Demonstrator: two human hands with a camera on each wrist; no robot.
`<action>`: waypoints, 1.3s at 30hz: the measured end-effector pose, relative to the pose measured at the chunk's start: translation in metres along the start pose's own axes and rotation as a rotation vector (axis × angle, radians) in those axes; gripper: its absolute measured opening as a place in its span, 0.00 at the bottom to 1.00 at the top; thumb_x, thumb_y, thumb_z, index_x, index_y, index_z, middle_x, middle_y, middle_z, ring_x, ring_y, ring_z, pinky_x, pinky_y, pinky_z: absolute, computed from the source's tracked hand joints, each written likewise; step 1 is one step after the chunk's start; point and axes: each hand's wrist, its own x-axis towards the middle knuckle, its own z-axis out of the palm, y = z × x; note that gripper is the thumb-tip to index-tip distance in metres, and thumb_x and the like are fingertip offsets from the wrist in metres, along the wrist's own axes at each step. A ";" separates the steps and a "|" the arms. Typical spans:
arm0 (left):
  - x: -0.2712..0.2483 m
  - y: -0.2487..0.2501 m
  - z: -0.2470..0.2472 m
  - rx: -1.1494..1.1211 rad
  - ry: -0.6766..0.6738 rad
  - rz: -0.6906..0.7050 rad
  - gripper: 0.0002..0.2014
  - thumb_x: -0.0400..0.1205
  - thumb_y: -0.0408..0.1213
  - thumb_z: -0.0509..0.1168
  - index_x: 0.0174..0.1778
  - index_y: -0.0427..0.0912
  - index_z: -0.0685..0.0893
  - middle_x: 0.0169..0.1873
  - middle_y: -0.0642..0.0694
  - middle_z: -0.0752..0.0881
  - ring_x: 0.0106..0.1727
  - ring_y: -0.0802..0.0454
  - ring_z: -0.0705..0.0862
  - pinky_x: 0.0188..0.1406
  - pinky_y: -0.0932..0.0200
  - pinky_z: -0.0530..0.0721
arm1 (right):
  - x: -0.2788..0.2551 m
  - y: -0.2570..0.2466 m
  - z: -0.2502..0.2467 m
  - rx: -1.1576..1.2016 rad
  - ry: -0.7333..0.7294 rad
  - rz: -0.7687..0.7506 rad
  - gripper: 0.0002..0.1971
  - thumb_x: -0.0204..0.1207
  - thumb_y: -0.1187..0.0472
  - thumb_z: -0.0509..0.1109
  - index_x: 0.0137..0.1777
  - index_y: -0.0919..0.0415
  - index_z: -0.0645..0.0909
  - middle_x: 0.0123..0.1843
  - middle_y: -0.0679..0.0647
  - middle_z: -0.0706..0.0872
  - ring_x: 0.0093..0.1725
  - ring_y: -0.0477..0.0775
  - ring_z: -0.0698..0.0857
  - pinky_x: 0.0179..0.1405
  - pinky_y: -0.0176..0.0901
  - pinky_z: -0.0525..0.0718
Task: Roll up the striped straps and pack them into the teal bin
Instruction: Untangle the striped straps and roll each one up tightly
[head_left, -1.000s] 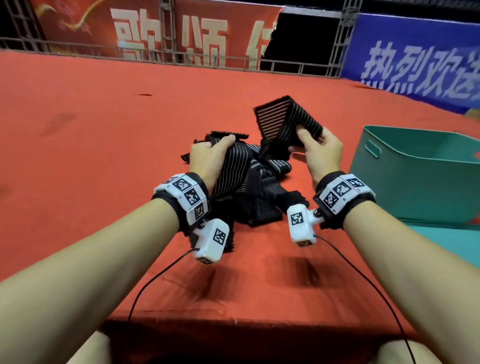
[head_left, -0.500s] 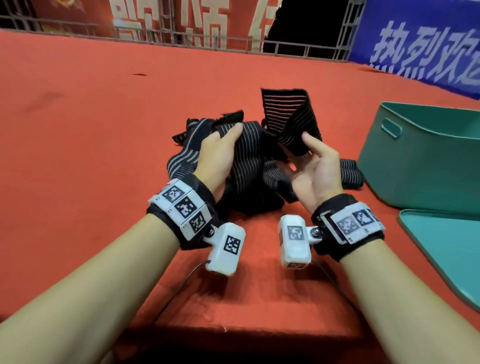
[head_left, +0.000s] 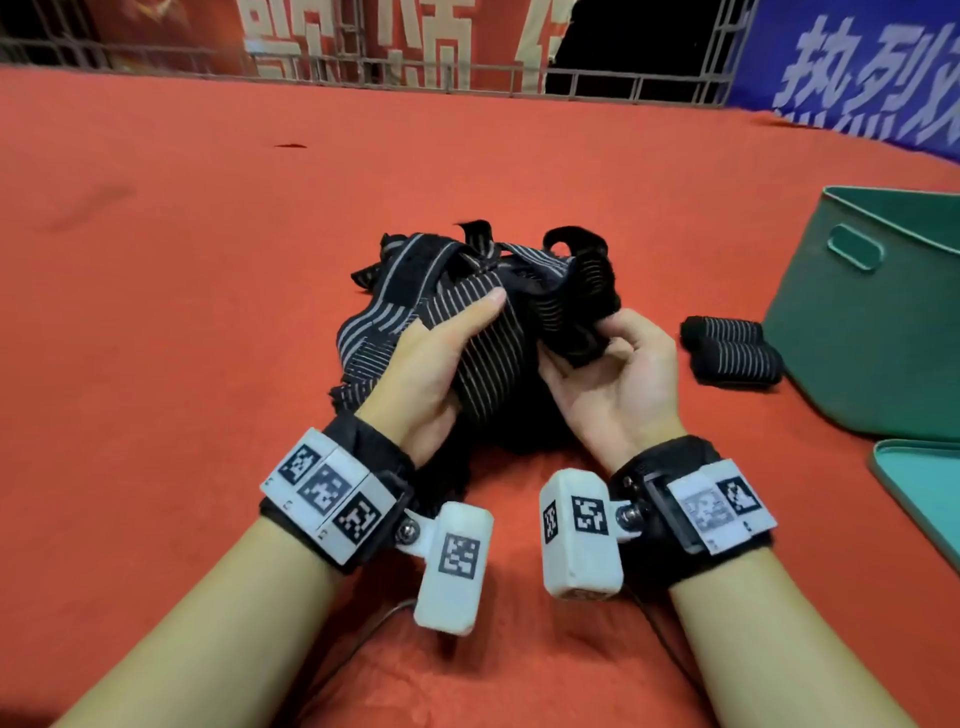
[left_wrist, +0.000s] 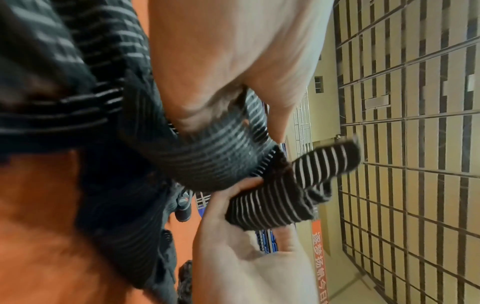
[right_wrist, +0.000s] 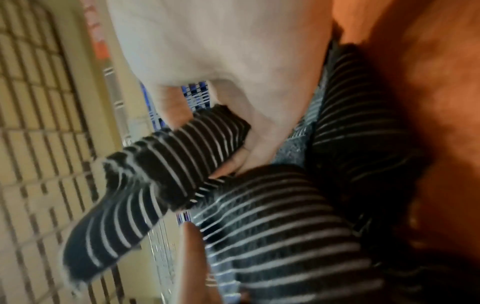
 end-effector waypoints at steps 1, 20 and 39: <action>-0.002 -0.001 -0.004 -0.017 0.009 0.003 0.18 0.85 0.38 0.71 0.70 0.35 0.86 0.64 0.35 0.89 0.67 0.39 0.88 0.72 0.41 0.83 | -0.002 0.004 -0.001 -0.139 0.000 0.030 0.25 0.74 0.67 0.60 0.70 0.72 0.83 0.62 0.64 0.88 0.59 0.63 0.86 0.60 0.51 0.85; -0.028 0.015 0.006 0.380 -0.095 0.040 0.07 0.80 0.32 0.72 0.52 0.37 0.92 0.50 0.40 0.94 0.52 0.46 0.93 0.55 0.52 0.88 | -0.021 -0.008 -0.010 -0.743 0.185 -0.112 0.17 0.75 0.64 0.80 0.62 0.67 0.88 0.55 0.61 0.94 0.55 0.61 0.93 0.51 0.46 0.91; -0.023 0.006 -0.004 0.512 0.082 0.098 0.25 0.62 0.32 0.72 0.51 0.18 0.80 0.46 0.21 0.87 0.47 0.24 0.89 0.50 0.23 0.87 | -0.022 -0.008 -0.009 -1.137 0.075 -0.376 0.28 0.64 0.69 0.86 0.64 0.54 0.87 0.52 0.47 0.92 0.49 0.39 0.89 0.50 0.33 0.85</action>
